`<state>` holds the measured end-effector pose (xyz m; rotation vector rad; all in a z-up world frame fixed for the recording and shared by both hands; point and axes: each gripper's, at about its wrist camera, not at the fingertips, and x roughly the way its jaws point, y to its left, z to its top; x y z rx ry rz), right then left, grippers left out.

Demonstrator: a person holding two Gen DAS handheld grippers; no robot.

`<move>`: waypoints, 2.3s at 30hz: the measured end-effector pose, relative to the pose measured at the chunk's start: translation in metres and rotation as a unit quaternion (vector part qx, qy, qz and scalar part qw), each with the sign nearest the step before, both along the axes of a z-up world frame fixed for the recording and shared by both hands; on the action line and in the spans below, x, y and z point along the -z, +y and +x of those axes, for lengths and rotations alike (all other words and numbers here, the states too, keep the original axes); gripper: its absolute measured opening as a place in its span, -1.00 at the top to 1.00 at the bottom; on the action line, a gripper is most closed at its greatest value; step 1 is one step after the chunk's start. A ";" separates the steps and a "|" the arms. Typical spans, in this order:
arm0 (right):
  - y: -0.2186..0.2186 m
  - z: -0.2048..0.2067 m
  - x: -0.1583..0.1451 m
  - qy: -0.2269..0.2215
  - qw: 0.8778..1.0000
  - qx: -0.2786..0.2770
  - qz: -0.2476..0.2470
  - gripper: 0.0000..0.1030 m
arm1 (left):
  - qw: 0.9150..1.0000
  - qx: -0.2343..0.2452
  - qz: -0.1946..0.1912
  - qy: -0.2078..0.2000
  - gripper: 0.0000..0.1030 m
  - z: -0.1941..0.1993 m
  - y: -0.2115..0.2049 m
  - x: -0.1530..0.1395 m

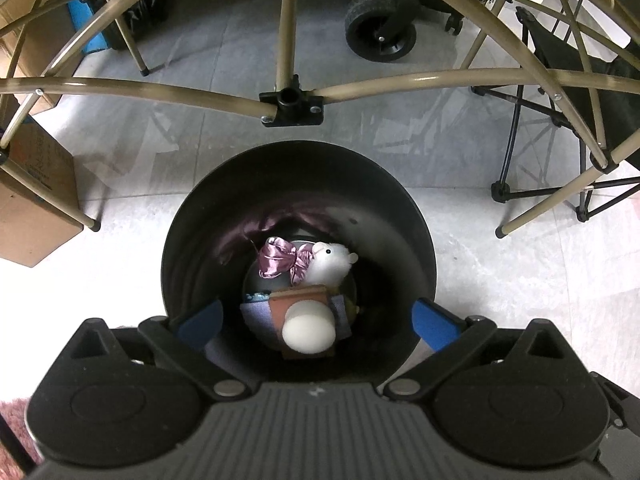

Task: Organize soft objects
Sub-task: 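Move the right tool over the bin and open it to drop the wedge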

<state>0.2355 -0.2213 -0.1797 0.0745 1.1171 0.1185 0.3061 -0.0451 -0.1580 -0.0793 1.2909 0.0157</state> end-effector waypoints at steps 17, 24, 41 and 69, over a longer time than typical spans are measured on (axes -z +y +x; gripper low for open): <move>0.005 -0.003 -0.023 -0.035 0.999 0.004 0.000 0.41 | 0.999 -0.021 0.008 -0.042 -1.00 -0.020 0.049 -0.018; 0.020 0.002 -0.039 -0.058 0.998 -0.014 -0.003 0.41 | 0.997 -0.036 0.014 -0.059 -1.00 -0.031 0.078 -0.024; 0.081 0.028 -0.056 -0.069 0.995 -0.077 -0.009 0.40 | 0.994 -0.077 0.020 -0.075 -1.00 -0.048 0.128 -0.028; 0.148 0.047 -0.035 -0.014 0.990 -0.139 -0.008 0.40 | 0.990 -0.125 0.035 -0.056 -1.00 -0.064 0.186 -0.004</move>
